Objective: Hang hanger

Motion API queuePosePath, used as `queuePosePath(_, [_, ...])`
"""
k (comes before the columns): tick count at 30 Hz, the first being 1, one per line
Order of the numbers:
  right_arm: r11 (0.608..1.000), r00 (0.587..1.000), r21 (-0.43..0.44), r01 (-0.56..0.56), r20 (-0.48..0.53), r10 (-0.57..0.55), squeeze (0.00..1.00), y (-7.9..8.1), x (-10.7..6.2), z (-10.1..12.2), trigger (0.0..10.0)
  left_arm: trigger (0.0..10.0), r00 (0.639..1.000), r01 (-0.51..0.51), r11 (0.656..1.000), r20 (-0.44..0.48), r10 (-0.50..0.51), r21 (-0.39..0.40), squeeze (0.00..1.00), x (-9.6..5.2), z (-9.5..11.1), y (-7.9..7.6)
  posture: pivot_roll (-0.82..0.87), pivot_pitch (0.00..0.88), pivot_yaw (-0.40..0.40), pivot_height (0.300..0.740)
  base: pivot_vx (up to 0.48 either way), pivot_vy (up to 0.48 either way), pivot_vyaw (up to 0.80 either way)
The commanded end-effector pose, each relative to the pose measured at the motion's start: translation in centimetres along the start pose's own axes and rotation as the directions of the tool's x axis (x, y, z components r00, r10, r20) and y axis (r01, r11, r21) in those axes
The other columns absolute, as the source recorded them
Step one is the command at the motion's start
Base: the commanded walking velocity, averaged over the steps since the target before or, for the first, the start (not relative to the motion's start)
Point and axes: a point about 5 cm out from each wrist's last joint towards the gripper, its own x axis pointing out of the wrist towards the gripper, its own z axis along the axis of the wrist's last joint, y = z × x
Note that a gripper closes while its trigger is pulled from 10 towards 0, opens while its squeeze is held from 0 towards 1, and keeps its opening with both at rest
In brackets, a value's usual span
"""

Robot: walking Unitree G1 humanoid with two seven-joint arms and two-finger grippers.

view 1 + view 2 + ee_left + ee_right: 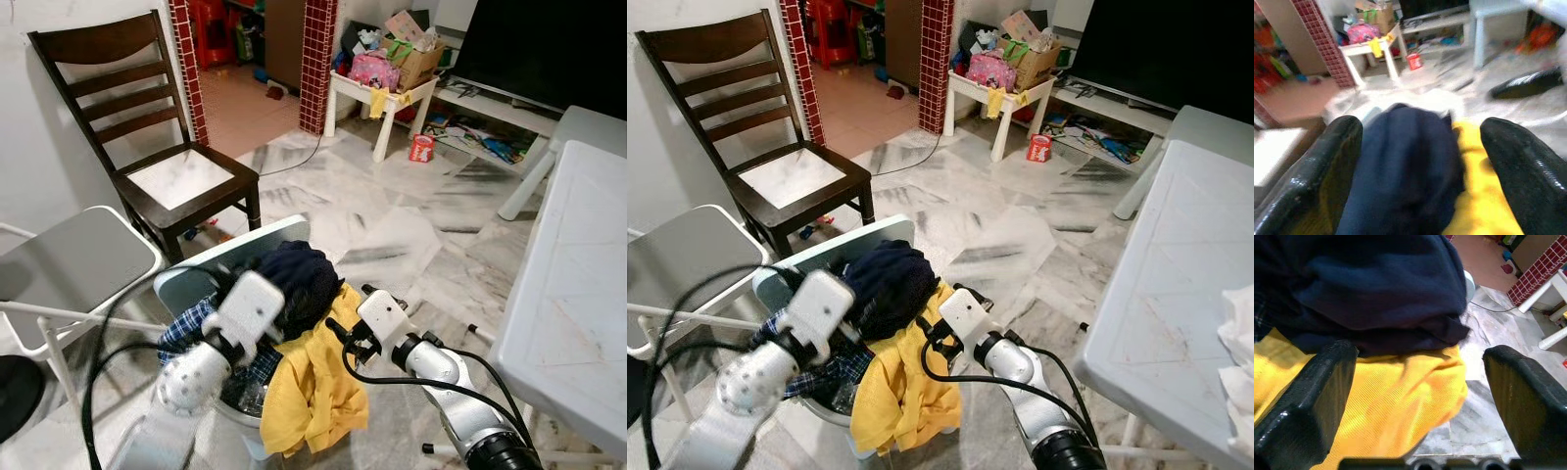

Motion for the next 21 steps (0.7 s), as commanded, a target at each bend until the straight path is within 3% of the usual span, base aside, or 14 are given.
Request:
queuePosePath(1, [1.000,1.000,-0.012,-0.001,-0.009,0.001,0.00,-0.5,0.0,-0.1,10.0,10.0,0.998,-0.055,0.998,0.012,0.055,0.006,1.00,0.0,0.2,0.8,0.10,0.000,-0.085,0.740,0.000,0.000,0.00])
queuePosePath(2, [1.000,1.000,-0.014,0.000,-0.013,0.000,0.00,-0.6,-0.1,-0.2,10.0,10.0,0.998,-0.057,0.992,-0.027,0.054,-0.116,1.00,0.0,-0.4,0.6,0.10,0.000,-0.086,0.740,0.000,0.000,0.00])
queuePosePath(3, [1.000,1.000,-0.014,0.000,-0.014,0.000,0.00,-0.6,-0.1,-0.2,10.0,10.0,0.998,-0.059,0.992,-0.037,0.055,-0.109,1.00,-0.1,-0.6,0.7,0.10,0.000,-0.086,0.740,0.000,0.000,0.00])
queuePosePath(4, [1.000,1.000,-0.015,0.000,-0.015,0.000,0.00,-0.6,-0.2,-0.3,10.0,10.0,0.997,-0.068,0.996,-0.050,0.066,-0.049,1.00,-0.3,-1.1,0.8,0.10,0.000,-0.085,0.740,0.000,0.000,0.00])
queuePosePath(9, [1.000,1.000,-0.017,0.001,-0.017,-0.001,0.00,-0.7,-0.2,-0.3,10.0,10.0,0.987,-0.149,0.988,-0.053,0.151,0.041,1.00,-1.5,-2.3,1.2,0.09,0.000,-0.086,0.740,0.000,0.000,0.00])
queuePosePath(13, [1.000,1.000,-0.019,-0.005,-0.021,0.004,0.00,-0.5,-0.3,-0.5,10.0,10.0,0.986,-0.107,0.973,-0.103,0.130,0.205,0.99,-2.8,-3.8,0.6,0.10,0.000,-0.089,0.740,0.000,0.000,0.00])
queuePosePath(14, [1.000,1.000,-0.020,-0.008,-0.021,0.007,0.00,-0.5,-0.3,-0.5,10.0,10.0,0.983,-0.089,0.970,-0.139,0.123,0.228,0.00,-3.2,-4.6,0.3,0.10,0.000,-0.092,0.740,0.000,0.000,0.00])
queuePosePath(21, [1.000,1.000,-0.022,-0.016,-0.021,0.015,0.00,-0.4,-0.3,-0.5,10.0,10.0,0.963,-0.077,0.966,-0.232,0.135,0.245,0.00,-4.8,-6.6,0.3,0.11,0.000,-0.101,0.740,0.000,0.000,0.00])
